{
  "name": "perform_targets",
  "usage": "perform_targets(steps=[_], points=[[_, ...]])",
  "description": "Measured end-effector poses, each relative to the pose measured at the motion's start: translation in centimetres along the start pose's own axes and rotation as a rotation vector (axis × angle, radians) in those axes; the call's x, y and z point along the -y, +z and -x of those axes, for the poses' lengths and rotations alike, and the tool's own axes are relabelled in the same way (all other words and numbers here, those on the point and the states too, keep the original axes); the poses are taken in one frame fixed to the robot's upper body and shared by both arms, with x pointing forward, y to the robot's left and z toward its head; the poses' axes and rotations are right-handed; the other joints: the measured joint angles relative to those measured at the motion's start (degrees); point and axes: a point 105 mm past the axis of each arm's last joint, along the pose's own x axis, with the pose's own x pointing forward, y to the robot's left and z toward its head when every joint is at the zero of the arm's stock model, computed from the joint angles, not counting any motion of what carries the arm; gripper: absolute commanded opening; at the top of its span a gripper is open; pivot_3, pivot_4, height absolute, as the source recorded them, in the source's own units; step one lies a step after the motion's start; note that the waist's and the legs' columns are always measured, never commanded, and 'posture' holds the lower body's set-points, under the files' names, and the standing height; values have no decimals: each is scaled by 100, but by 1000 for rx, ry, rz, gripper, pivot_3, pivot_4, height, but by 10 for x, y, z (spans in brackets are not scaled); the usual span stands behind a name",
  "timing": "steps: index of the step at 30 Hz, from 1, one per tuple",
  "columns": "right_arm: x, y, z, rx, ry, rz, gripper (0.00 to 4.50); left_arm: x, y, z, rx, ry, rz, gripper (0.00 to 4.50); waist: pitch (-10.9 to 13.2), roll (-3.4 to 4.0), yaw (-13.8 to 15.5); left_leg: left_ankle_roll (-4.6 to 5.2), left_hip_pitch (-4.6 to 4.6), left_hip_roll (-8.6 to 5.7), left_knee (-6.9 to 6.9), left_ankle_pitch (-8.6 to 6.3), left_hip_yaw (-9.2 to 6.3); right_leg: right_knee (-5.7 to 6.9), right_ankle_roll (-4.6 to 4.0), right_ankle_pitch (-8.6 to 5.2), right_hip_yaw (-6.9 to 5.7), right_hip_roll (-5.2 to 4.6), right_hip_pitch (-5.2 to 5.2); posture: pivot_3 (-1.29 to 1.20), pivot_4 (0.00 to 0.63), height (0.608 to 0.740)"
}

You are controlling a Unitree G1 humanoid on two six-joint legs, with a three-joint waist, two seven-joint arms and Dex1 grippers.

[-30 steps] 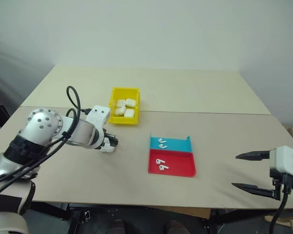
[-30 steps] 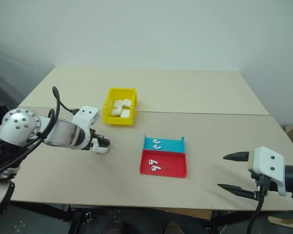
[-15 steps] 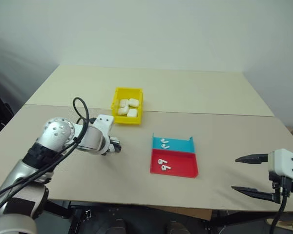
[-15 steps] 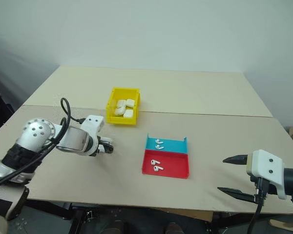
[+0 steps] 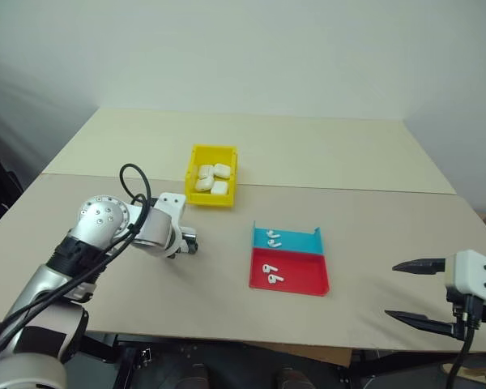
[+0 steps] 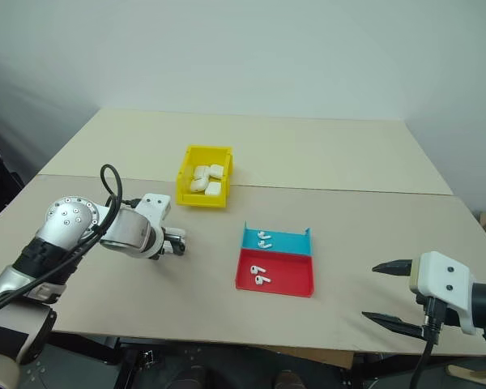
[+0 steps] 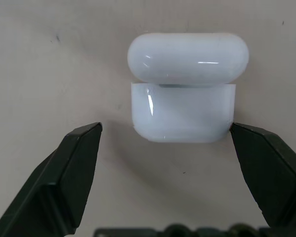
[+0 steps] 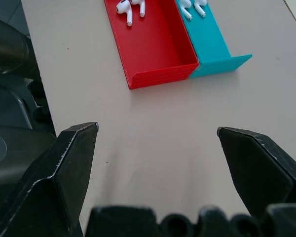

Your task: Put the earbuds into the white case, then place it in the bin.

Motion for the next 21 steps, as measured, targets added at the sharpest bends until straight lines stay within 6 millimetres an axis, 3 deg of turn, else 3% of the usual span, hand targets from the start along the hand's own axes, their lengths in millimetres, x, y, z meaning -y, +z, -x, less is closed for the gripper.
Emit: perform_targets(steps=[21], points=[[-1, 0, -2, -6, -20, 12, 4472, 6, 4, -6, -4, -3, -25, 4500, 0, -1, 1, -2, 0, -4, 0, 1, -2, -1, 1, 0, -1, -2, 1, 0, 150, 740]])
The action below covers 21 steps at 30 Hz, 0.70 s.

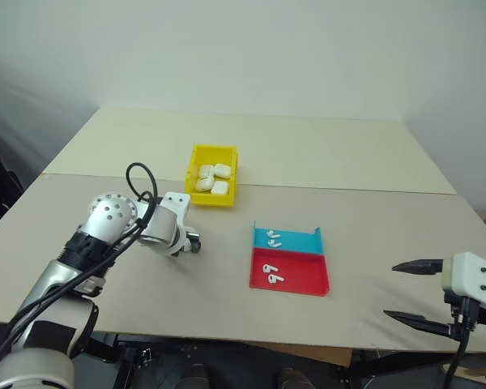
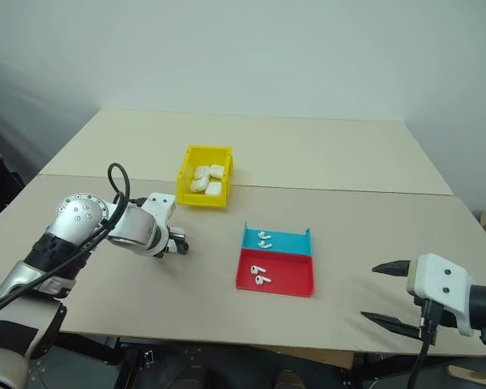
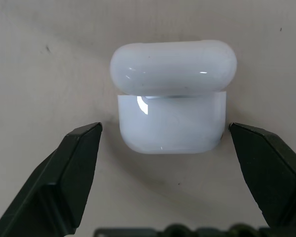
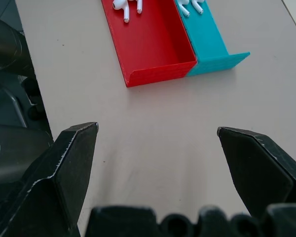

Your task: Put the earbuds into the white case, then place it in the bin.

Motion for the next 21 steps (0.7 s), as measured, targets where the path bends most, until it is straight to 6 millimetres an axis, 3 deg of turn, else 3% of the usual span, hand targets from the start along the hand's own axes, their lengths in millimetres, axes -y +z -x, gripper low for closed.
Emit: perform_targets(steps=[6, 11, 12, 21], points=[[-1, -2, 0, -12, -2, -2, 4472, 1, 3, -2, 9, -1, 12, 4500, 0, 0, 0, -1, 1, -1, 0, 1, -1, 0, 1, 0, 0, -1, 1, 0, 150, 740], [-1, -1, -1, -12, -2, 3, 4500, 5, 3, -3, 8, -14, 10, 2868, 0, 0, -4, -1, 1, -1, 0, 1, -1, 0, 1, 0, 0, -1, 1, 0, 150, 740], [-1, -1, -1, -12, -1, 4, 4500, 4, 3, -3, 8, -12, 9, 2746, -1, 0, -10, -1, 2, -1, 0, 0, -1, 0, 1, 0, 1, -1, 1, 0, 150, 740], [-1, 0, -1, -11, -8, 7, 4500, 0, 6, 4, 32, -19, -54, 2746, 1, -2, -16, -2, -5, -1, -1, 0, -2, -1, 2, 0, 0, 0, -4, 0, 150, 740]])
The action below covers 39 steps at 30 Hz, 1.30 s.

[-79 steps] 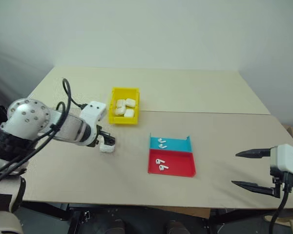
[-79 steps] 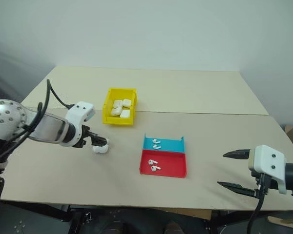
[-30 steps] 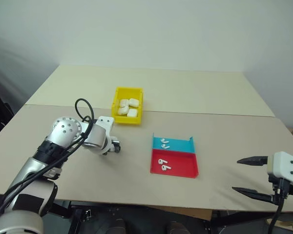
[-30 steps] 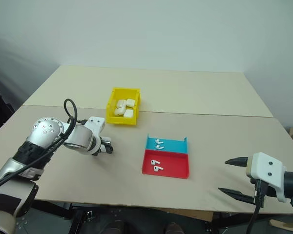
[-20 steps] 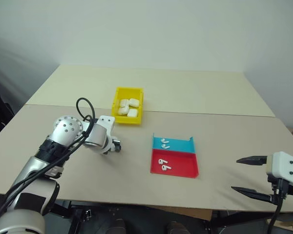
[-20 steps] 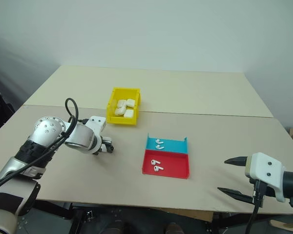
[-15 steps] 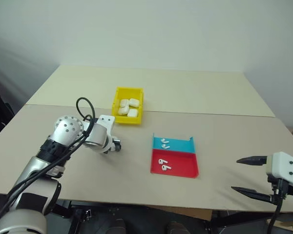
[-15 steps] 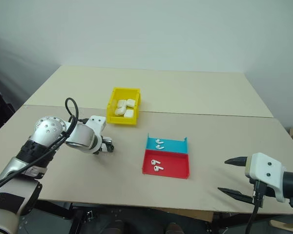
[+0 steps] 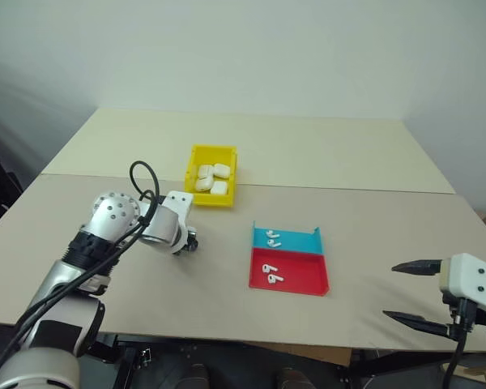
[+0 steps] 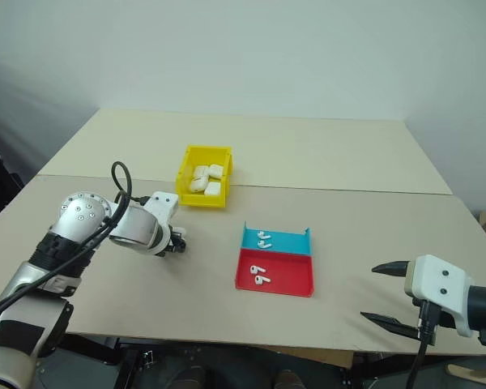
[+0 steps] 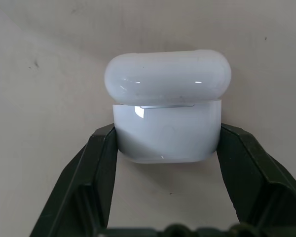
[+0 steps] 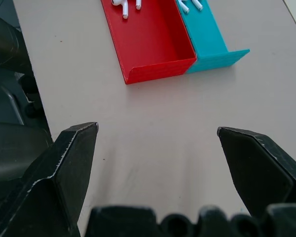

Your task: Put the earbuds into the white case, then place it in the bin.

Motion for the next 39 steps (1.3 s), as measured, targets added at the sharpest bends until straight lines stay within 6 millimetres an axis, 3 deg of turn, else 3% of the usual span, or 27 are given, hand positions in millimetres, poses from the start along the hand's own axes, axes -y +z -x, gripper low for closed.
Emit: perform_targets(steps=[3, 8, 11, 15, 20, 23, 27, 33, 39], points=[[0, 0, 0, 1, -1, 1, 4500, -2, 13, 20, 83, -45, -60, 2746, 1, -2, 1, -3, -7, 0, 0, 0, 0, -3, 0, 0, -2, 0, -4, 0, 150, 740], [8, 12, 2, 10, 0, 39, 4500, -2, 44, 74, 456, -93, -215, 2746, -4, 7, -25, -40, -3, 0, -9, 9, 4, -11, 1, 0, 1, 0, -3, 0, 150, 740], [17, 25, 4, 15, -2, 110, 4500, -2, 41, 74, 688, -133, -282, 2746, -5, 9, -61, -64, 22, 2, -47, 25, 11, -16, -4, 2, 4, 1, 2, 0, 150, 740], [28, 55, 1, 78, 2, 239, 4500, 21, 40, 77, 1005, -327, -388, 2746, -4, 8, -25, -62, 16, 4, -50, 34, 9, -29, -12, 9, 0, 1, 2, 0, 150, 740], [25, 77, -11, 119, 64, 368, 4500, 36, 37, 83, 1284, -472, -491, 2746, -4, 3, 24, -39, 0, 6, -47, 23, 8, -38, -9, 9, -3, 1, -1, 0, 150, 740], [22, 85, -19, 131, 101, 404, 4500, 40, 37, 85, 1437, -547, -389, 2746, -6, 5, 18, -24, -10, 8, -36, 14, 12, -38, -6, 10, -1, -1, -5, 0, 150, 740], [17, 88, -30, -2, 196, 414, 4500, 47, 23, 82, 1610, -675, -237, 2746, -10, 16, 7, -13, -17, 18, -25, 7, 13, -31, -6, 10, -4, 5, -12, 0, 150, 740], [6, 106, -51, -38, 269, 429, 4500, 57, -17, 77, 1590, -911, -374, 2746, -11, 18, -119, -12, -9, 20, -20, 7, 15, -19, -6, 10, 1, 6, -11, 0, 150, 740], [-4, 117, -77, -78, 346, 368, 4500, 55, -50, 89, 1549, -1125, -549, 2746, -12, 20, -155, -10, -9, 27, -21, 6, 16, -13, -9, 8, 0, 9, -21, 0, 150, 740]])
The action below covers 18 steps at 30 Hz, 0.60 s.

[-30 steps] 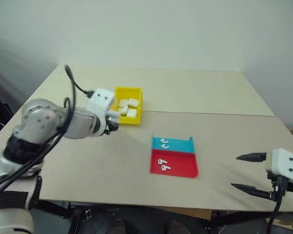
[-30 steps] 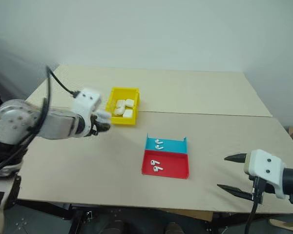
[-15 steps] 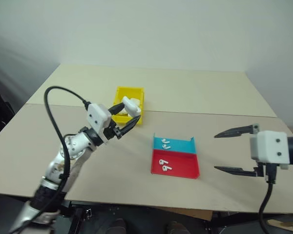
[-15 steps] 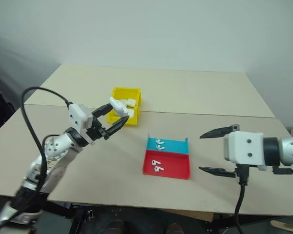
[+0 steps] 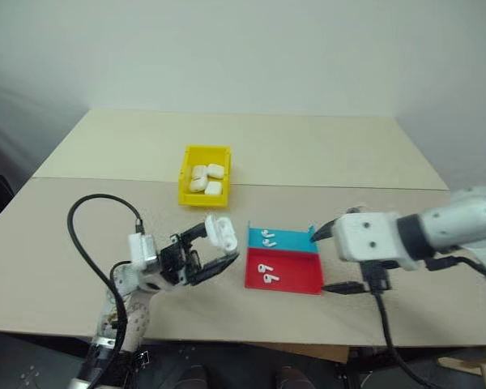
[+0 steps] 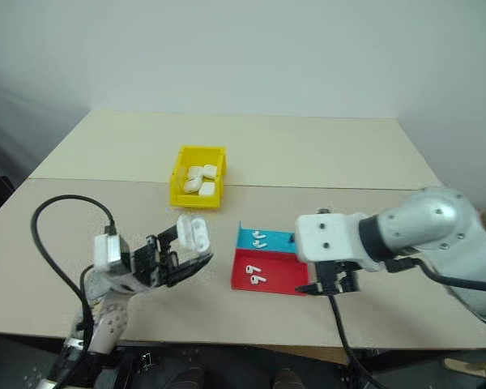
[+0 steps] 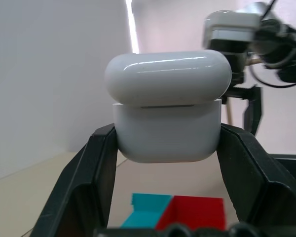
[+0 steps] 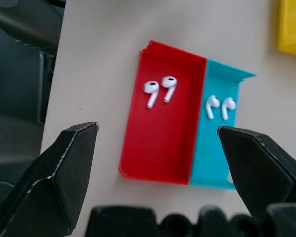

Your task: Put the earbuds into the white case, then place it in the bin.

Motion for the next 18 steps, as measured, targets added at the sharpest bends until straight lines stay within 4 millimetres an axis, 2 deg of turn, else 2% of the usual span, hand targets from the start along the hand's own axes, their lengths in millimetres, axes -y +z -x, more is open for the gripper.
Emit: perform_targets(steps=[3, 6, 8, 13, 18], points=[[-1, 5, -19, -18, 43, -8, 4500, 4, 4, 8, -27, -64, -16, 2746, 0, 1, 6, 0, -4, 0, 0, 0, 0, 2, -1, 0, -1, 0, -6, 0, 150, 740], [1, 11, -38, -46, 63, 3, 3891, 7, 4, 24, -95, -55, 3, 2746, -1, 2, -14, 4, -11, 4, 0, -2, 2, 7, -3, -2, -1, 1, -18, 0, 150, 740], [-1, 9, -48, -71, 86, 5, 3263, 8, 4, 33, -116, -37, 5, 2746, -1, 2, -9, 5, -23, 6, 1, -3, 2, 10, -4, -2, -2, 1, -31, 0, 150, 740], [5, 10, -70, -112, 102, 17, 3263, 19, 3, 48, -144, -35, 15, 2746, -2, 3, 18, 5, -41, 7, 6, -3, 3, 19, -5, -1, -2, 2, -54, 0, 150, 740], [11, -2, -85, -190, 100, 9, 3263, 28, 2, 60, -186, -45, -13, 2746, -3, 4, 10, 8, -52, 10, 9, -4, 6, 20, -6, -1, -2, 3, -66, 0, 150, 740]])
